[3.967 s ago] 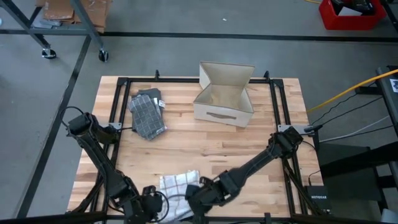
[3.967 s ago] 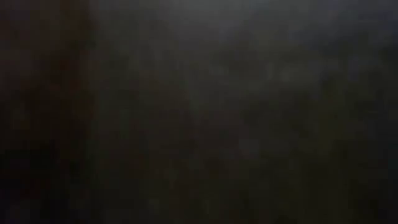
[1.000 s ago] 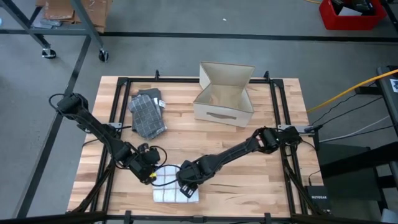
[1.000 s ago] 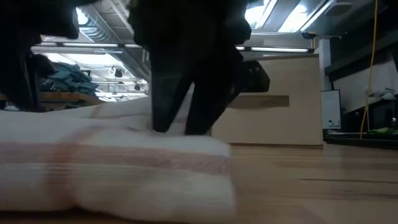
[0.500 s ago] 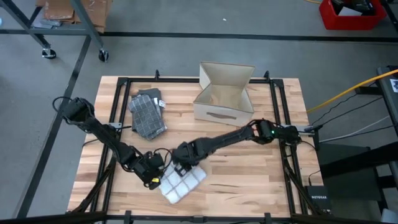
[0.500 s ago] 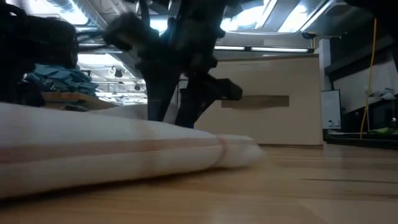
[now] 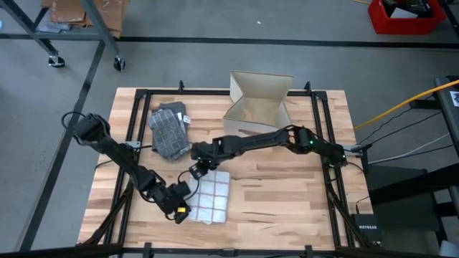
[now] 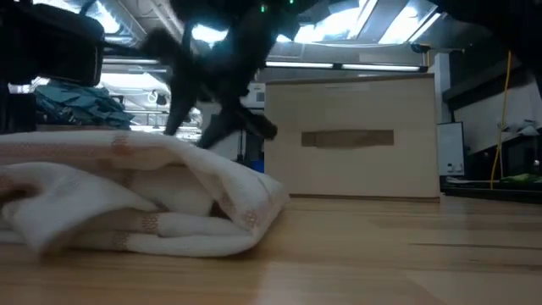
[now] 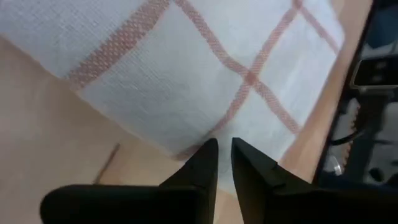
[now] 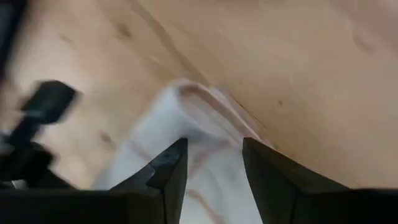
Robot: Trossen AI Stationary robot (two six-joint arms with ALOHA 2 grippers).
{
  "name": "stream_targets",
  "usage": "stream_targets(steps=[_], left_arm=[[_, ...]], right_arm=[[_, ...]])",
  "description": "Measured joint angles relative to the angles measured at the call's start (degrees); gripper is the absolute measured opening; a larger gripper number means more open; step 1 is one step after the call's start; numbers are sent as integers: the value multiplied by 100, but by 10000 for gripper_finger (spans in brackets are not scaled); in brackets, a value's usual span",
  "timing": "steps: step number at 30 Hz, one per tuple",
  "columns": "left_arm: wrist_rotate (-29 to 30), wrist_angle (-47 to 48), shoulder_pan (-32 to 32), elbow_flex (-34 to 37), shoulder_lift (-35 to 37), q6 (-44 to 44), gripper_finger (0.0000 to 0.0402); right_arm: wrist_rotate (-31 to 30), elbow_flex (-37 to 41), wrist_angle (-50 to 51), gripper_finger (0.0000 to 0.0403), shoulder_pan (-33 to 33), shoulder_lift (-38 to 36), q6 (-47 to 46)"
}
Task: Fold towel
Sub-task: Fold the white towel, then stack the white towel on top of the gray patterned towel
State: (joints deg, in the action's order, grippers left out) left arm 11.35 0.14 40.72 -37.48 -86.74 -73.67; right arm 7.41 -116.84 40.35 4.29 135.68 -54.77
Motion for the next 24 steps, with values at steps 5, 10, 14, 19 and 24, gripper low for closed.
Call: stream_targets(steps=[5,10,14,19,24], left_arm=[[23,9,-40,-2,303,66,30],[42,73,-89,-9,912,624,15],[82,123,-171,-9,1519,1207,6],[526,667,-374,-9,2418,1672,1],[661,1102,-625,-9,3232,1890,6]], right_arm=[[-51,-414,176,159,-28,-279,384],[-375,-896,902,159,-19,-530,648],[-547,-1364,1779,159,22,-727,730],[-941,-1804,2539,159,226,-995,816],[-1067,-1752,3005,159,587,-1470,532]])
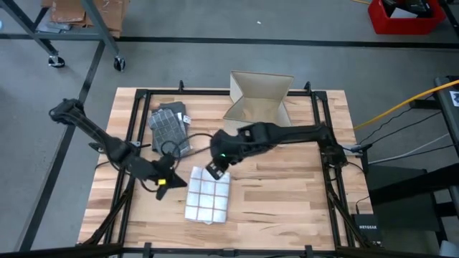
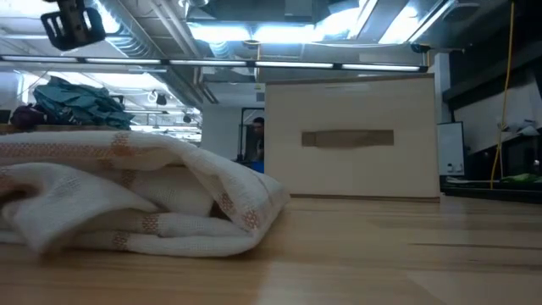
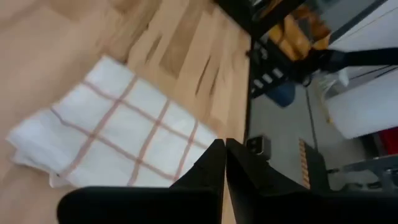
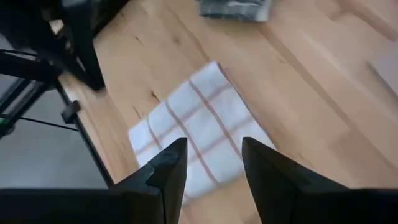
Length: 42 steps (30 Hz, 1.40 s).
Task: Fold towel
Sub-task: Stack the white towel on top of the gray patterned towel
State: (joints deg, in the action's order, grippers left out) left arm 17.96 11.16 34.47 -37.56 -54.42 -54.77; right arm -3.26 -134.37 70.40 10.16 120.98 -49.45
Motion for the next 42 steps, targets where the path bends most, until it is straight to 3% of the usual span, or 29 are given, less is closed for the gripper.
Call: stream_targets(steps=[8,15,21,24,31,42], left_arm=[[15,1008,-347,0,551,312,25],[24,2322,-695,2,518,-637,124],[26,2388,-830,2,311,-1461,189],[26,2396,-880,2,88,-1496,199],[20,2389,-935,2,-555,-1791,199],[-42,2126,-941,4,-1416,-1781,198]], right_arm=[[-667,0,1117,159,821,-484,-1097],[-646,7,1287,159,1461,-345,-1999],[-674,7,1216,159,1579,43,-2430],[-607,7,1167,159,1566,367,-2585],[297,11,511,159,1531,1009,-3551],[395,13,146,159,1535,1755,-4691]])
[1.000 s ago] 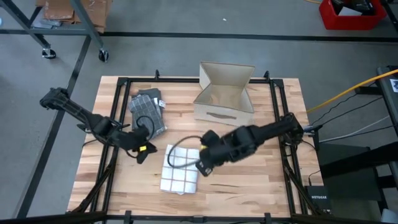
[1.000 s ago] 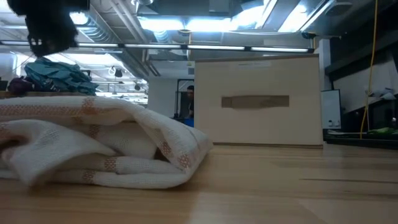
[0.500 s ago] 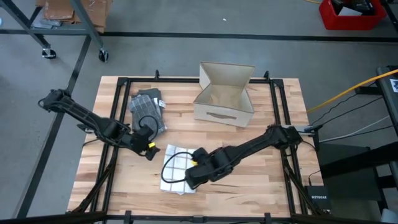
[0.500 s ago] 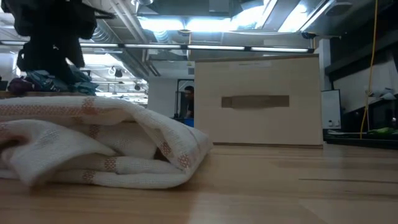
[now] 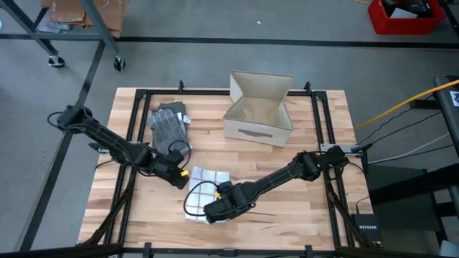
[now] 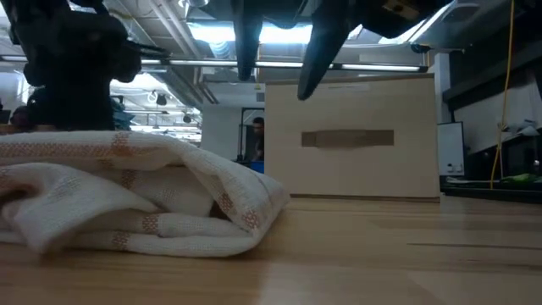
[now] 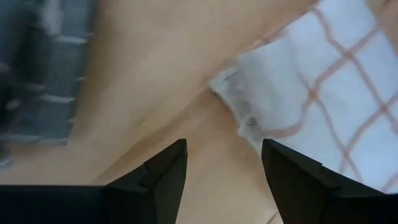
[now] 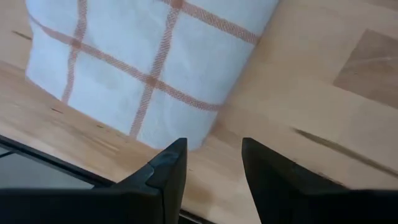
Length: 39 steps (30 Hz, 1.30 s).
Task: Fold towel
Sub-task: Stack the white towel on top of the gray patterned towel
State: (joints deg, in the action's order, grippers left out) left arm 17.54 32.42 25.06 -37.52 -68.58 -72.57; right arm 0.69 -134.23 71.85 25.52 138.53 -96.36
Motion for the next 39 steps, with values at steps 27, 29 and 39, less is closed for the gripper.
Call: stream_targets(steps=[27,29,39], left_arm=[[-343,-652,-48,0,-122,204,198],[-345,-651,-48,0,-122,188,198],[-345,-733,-48,0,-122,-52,198]], right_arm=[[-834,-9,1687,159,130,-1961,1588],[-1168,18,1821,159,197,-2244,1616],[-2212,1999,1805,159,490,-4225,1566]])
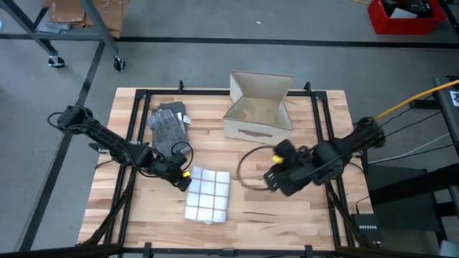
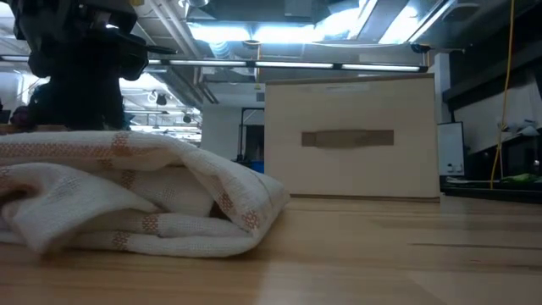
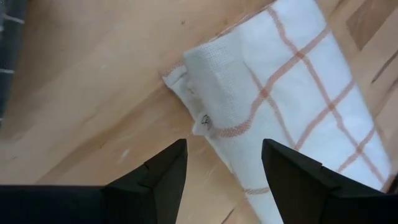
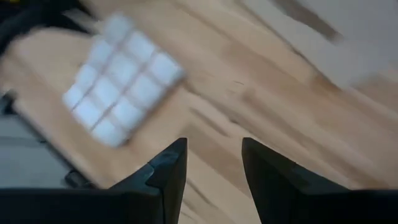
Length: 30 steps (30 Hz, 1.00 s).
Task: Fold towel
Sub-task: Stack the white towel on top of the gray patterned towel
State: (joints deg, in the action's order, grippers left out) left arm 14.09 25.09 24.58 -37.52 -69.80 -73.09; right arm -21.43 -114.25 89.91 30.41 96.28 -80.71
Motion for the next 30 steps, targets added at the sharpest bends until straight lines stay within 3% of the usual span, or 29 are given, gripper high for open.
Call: stream_targets(steps=[3,5,9,14,18,23,30], left_arm=[[0,-88,0,0,0,-10,198],[0,-60,0,0,0,-5,198],[0,-58,-4,0,0,-70,198],[0,-45,-4,0,0,-349,198],[-8,-46,-15,0,0,-400,198],[-212,-47,-15,0,0,-458,198],[-217,-23,-15,0,-76,-600,198]], right_arm=[[-3,1343,-264,159,0,-845,-852],[-2,2320,-1055,159,0,-1420,-1253],[-76,4287,-4084,159,-7,-2229,-1385],[-254,5949,-8229,159,-7,-2093,-919],[-202,6409,-9995,159,-7,-1489,-734],[-93,6419,-10521,159,-7,-645,-849],[431,6399,-11048,159,-4,316,-2797]])
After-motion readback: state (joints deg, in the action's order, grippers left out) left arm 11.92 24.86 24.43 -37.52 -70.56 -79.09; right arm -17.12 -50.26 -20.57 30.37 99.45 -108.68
